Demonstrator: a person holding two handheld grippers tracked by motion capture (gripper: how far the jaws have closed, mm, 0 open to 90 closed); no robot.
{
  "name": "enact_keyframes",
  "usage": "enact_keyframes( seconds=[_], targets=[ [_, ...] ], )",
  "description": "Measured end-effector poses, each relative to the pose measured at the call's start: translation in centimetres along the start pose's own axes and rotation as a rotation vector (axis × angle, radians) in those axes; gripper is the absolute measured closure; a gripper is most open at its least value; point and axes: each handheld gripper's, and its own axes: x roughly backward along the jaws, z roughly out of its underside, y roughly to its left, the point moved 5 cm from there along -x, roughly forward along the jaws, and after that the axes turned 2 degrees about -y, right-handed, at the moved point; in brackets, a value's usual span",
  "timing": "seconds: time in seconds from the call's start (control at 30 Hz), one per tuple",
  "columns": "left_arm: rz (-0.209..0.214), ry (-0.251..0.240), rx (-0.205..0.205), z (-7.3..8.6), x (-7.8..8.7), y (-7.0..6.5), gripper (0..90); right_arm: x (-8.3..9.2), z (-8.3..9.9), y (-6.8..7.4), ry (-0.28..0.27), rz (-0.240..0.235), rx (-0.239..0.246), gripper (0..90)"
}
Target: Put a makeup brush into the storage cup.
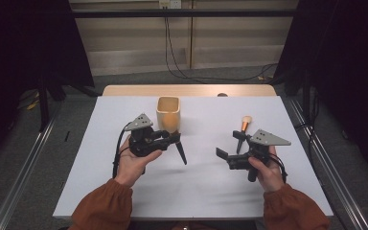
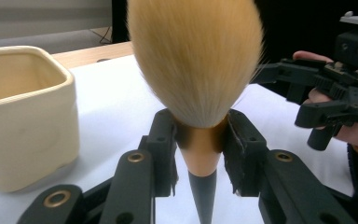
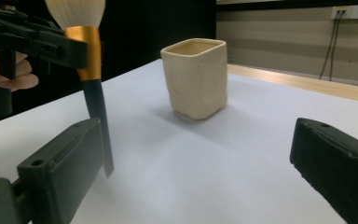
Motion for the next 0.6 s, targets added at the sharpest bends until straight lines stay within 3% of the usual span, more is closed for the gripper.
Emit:
enact_keyframes(
  seconds=[0.23,0.37,0.47,0.6],
  targets=[
    [-0.019,0.001,0.004,-0.3,1.2,0.8,66.3,1.5,0.4,-0.5,-0.001,0.047,0.049,2.3],
    [-0.046,-0.009,0.008,-0.6,2.1,1.5,66.3,2.6,1.0,-0.9,-0.003,0.050,0.008,0.0],
    [-0.053,-0.019,0.009,-0.9,2.7,1.8,66.3,3.3,1.2,-1.5,-0.006,0.084,-0.011,0.3],
    [-0.064,-0.011,-0.002,-1.4,3.2,2.3,66.3,4.0,1.2,-1.8,-0.019,0.127,0.002,1.2]
  ],
)
